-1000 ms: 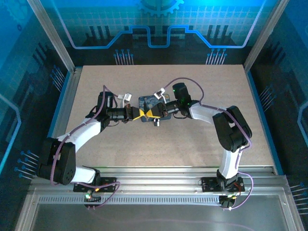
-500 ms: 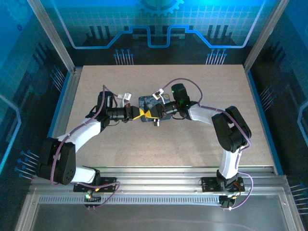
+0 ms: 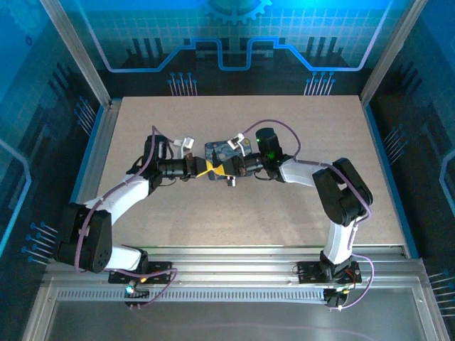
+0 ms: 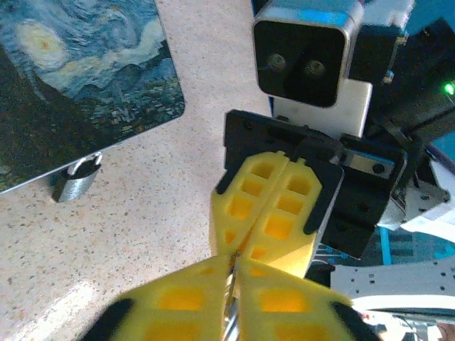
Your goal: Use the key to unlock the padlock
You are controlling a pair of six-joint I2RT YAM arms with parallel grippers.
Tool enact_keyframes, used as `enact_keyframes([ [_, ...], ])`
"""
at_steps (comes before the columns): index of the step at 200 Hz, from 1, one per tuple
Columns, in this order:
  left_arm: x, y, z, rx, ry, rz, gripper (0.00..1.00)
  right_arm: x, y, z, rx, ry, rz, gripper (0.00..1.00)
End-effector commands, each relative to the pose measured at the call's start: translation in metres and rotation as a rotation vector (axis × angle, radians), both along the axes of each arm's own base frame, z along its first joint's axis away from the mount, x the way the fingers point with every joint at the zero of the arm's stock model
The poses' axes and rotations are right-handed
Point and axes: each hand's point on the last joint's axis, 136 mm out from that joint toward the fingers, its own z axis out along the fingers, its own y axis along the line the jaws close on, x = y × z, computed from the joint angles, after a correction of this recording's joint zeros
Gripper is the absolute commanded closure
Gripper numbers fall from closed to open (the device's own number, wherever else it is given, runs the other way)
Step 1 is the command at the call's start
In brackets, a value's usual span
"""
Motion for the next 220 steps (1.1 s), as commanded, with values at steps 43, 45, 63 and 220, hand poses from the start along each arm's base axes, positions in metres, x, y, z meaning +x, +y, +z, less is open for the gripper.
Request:
enact_keyframes([
  [43,0.023,0.041,-0.036,0.309,0.123,0.253,0.31,0.003,-0.058,-0.031,-0.197,0.038,-0.142,1.00],
  [45,0.023,0.041,-0.038,0.325,0.127,0.260,0.31,0.004,-0.061,-0.032,-0.205,0.040,-0.151,1.00],
  [63,0.019,0.034,-0.057,0.479,0.174,0.316,0.31,0.014,-0.093,-0.043,-0.266,0.080,-0.250,1.00],
  [220,0.039,-0.060,-0.138,0.937,0.160,0.399,0.31,-0.013,-0.181,-0.035,-0.397,0.086,-0.479,1.00],
])
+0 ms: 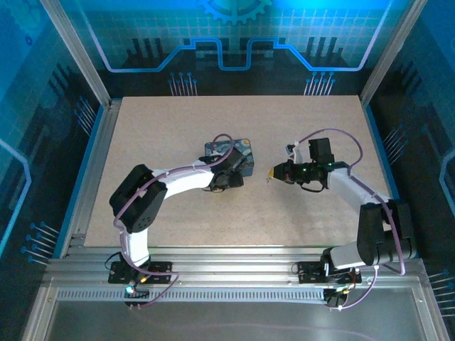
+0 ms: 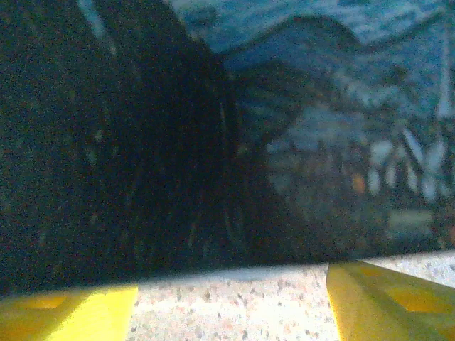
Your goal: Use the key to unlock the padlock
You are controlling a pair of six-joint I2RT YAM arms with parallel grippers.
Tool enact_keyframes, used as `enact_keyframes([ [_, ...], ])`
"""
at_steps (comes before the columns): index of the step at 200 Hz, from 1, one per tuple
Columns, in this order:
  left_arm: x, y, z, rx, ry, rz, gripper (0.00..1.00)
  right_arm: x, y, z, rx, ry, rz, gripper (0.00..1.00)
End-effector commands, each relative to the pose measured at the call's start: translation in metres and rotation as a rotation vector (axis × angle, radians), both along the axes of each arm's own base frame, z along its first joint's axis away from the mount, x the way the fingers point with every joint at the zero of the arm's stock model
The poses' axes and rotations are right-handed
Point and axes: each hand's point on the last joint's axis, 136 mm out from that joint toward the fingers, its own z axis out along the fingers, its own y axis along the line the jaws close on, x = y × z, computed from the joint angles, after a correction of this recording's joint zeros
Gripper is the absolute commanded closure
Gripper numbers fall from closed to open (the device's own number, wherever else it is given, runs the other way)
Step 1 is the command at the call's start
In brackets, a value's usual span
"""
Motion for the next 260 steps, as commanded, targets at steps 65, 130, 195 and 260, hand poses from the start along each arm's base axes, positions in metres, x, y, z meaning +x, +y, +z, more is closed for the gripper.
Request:
enact_keyframes([
  [65,0.020,-0.004,-0.018,0.101,0.006,0.048,0.49,-0.021,-0.002,-0.001,0.030,0.004,0.023,1.00],
  [130,0.012,-0.001,-0.002,0.135,0.041,0.035,0.83,-0.021,0.001,-0.005,0.040,0.001,0.035,1.00],
  [195,0.004,-0.017,0.057,-0.372,0.288,0.052,1.00,-0.043,0.025,-0.006,0.036,-0.093,0.113,1.00],
  [260,-0.001,-0.024,0.115,-0.765,0.452,0.083,1.00,-0.034,0.073,0.018,0.077,-0.252,0.199,1.00],
])
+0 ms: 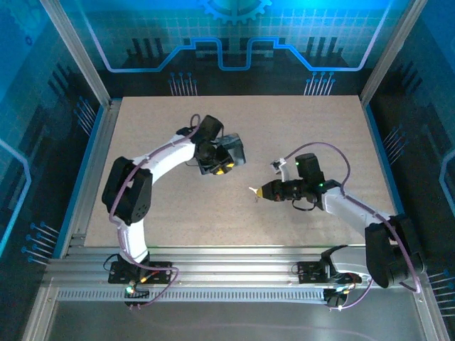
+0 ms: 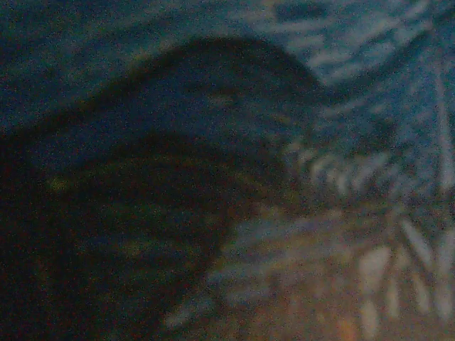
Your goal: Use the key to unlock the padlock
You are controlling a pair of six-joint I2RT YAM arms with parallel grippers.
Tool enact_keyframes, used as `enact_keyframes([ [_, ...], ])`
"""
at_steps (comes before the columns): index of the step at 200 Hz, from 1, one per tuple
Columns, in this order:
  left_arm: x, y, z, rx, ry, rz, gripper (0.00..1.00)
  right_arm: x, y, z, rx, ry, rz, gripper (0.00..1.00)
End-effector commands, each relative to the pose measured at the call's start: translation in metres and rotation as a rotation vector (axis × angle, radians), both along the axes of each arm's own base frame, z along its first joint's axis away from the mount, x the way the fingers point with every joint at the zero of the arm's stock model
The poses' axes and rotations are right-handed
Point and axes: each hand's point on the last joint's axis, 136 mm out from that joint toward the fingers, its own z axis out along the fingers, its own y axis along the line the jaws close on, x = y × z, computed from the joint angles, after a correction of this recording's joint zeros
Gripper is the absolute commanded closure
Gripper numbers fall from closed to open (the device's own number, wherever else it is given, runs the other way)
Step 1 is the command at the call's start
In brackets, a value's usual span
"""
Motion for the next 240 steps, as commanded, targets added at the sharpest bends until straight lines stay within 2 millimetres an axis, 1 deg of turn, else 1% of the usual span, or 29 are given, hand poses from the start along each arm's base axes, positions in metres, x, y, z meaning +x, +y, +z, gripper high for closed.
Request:
enact_keyframes([
  [1,-0.020,-0.026,0.040,-0.228,0.065,-0.041,1.00,0.023,0.015,0.020,0.047,-0.089,-0.022,1.00],
  [29,-0.020,-0.025,0.049,-0.304,0.075,-0.004,1.00,0.041,0.021,0.023,0.083,-0.082,-0.087,1.00],
  [39,-0.020,-0.025,0.052,-0.320,0.071,0.000,1.00,0.044,0.023,0.020,0.083,-0.073,-0.092,1.00],
  [47,-0.021,-0.024,0.053,-0.323,0.069,0.004,1.00,0.049,0.025,0.025,0.099,-0.096,-0.093,1.00],
  [66,-0.022,-0.024,0.056,-0.340,0.066,0.012,1.00,0.053,0.030,0.028,0.118,-0.099,-0.072,1.00],
  [84,-0.022,-0.023,0.055,-0.346,0.071,0.020,1.00,0.052,0.037,0.033,0.118,-0.117,-0.039,1.00],
  [118,-0.021,-0.021,0.054,-0.352,0.073,0.031,1.00,0.054,0.041,0.038,0.098,-0.155,-0.028,1.00],
  [125,-0.020,-0.021,0.055,-0.354,0.071,0.032,1.00,0.052,0.041,0.033,0.078,-0.131,-0.028,1.00],
  [173,-0.018,-0.017,0.052,-0.359,0.075,0.058,1.00,0.053,0.041,0.019,0.048,-0.101,-0.033,1.00],
  [206,-0.016,-0.015,0.052,-0.359,0.072,0.073,1.00,0.053,0.039,0.013,0.040,-0.091,-0.042,1.00],
  [240,-0.015,-0.014,0.049,-0.352,0.078,0.084,1.00,0.052,0.041,0.013,0.044,-0.090,-0.034,1.00],
])
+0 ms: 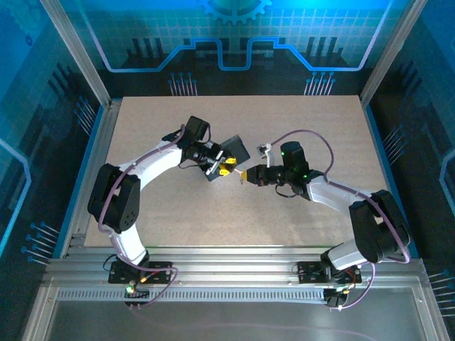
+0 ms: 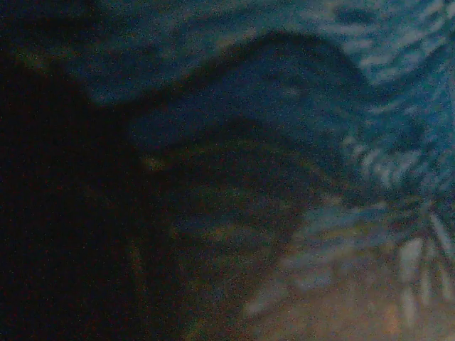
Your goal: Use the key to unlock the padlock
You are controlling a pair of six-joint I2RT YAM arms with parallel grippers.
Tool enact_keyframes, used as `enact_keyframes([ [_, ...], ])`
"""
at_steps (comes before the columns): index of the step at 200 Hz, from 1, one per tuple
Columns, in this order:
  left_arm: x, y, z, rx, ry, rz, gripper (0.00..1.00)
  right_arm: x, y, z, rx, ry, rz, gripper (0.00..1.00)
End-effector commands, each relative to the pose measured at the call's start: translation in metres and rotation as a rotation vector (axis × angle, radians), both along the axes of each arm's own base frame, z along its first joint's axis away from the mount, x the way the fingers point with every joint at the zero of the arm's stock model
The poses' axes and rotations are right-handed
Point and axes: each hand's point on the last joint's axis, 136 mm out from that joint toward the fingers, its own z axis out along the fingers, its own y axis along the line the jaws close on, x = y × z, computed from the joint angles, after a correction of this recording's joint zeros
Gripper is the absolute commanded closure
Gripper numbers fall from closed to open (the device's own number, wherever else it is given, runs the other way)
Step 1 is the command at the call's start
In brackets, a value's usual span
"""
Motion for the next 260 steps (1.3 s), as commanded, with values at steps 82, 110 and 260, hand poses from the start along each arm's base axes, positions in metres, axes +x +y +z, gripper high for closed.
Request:
enact_keyframes([
  [82,0.000,-0.002,0.026,-0.060,-0.054,-0.002,1.00,0.007,0.009,-0.003,0.007,-0.008,0.016,1.00],
  [110,-0.001,0.000,0.023,-0.049,-0.053,0.001,1.00,0.007,0.011,0.002,0.023,-0.027,0.026,1.00],
  [260,0.002,0.008,0.016,-0.017,-0.055,0.027,1.00,0.000,0.015,0.006,0.009,-0.015,0.052,1.00],
])
